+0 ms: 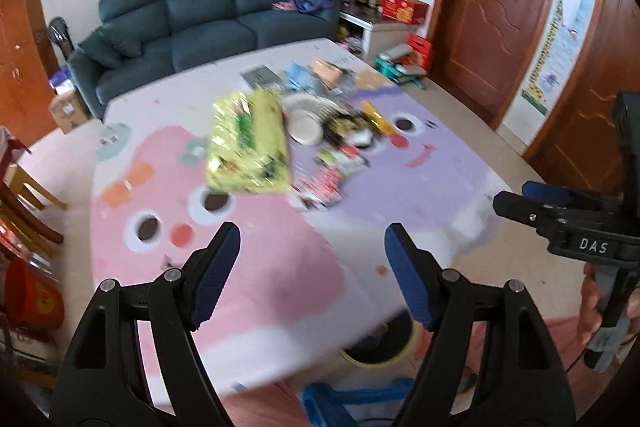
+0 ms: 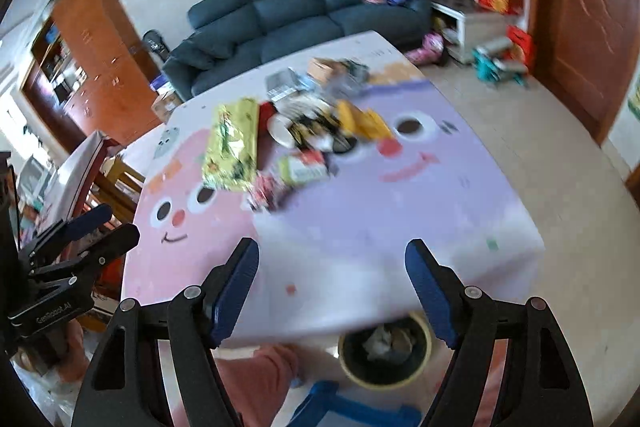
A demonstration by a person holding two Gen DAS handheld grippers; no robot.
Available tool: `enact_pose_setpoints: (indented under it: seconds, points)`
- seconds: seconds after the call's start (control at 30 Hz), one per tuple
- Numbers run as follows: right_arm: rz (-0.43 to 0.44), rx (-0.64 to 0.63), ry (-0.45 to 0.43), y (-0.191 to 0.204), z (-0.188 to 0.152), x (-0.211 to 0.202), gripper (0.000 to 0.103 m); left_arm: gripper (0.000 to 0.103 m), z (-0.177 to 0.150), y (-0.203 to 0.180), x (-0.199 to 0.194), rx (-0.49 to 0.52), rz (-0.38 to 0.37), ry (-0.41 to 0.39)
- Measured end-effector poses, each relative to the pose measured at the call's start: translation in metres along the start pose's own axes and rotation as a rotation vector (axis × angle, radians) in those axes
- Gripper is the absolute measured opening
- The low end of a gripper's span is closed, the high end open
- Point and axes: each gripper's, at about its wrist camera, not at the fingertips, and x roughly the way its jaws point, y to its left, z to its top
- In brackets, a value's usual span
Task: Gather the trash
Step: 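Grasp the red-white wrapper with the right tool while the left tool grasps the green snack bag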
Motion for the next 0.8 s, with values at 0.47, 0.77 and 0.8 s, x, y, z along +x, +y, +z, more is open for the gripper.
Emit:
enact_pose_setpoints:
  seconds: [0.47, 0.77, 0.8]
  points:
    - [0.031, -0.097, 0.169, 0.074, 0.037, 0.161, 0.060, 0.072, 0.047, 0.083, 0.081, -0.064, 0.011, 0.023]
    - [0.056, -0.023, 0.258, 0.073, 0.028, 0.245, 0.035, 0.072, 0.046, 0.100, 0.132, -0.095, -0.016, 0.081]
    - [0.059, -0.035, 0.237, 0.074, 0.028, 0.244, 0.030, 0.072, 0.047, 0.102, 0.135, -0.100, -0.019, 0.084]
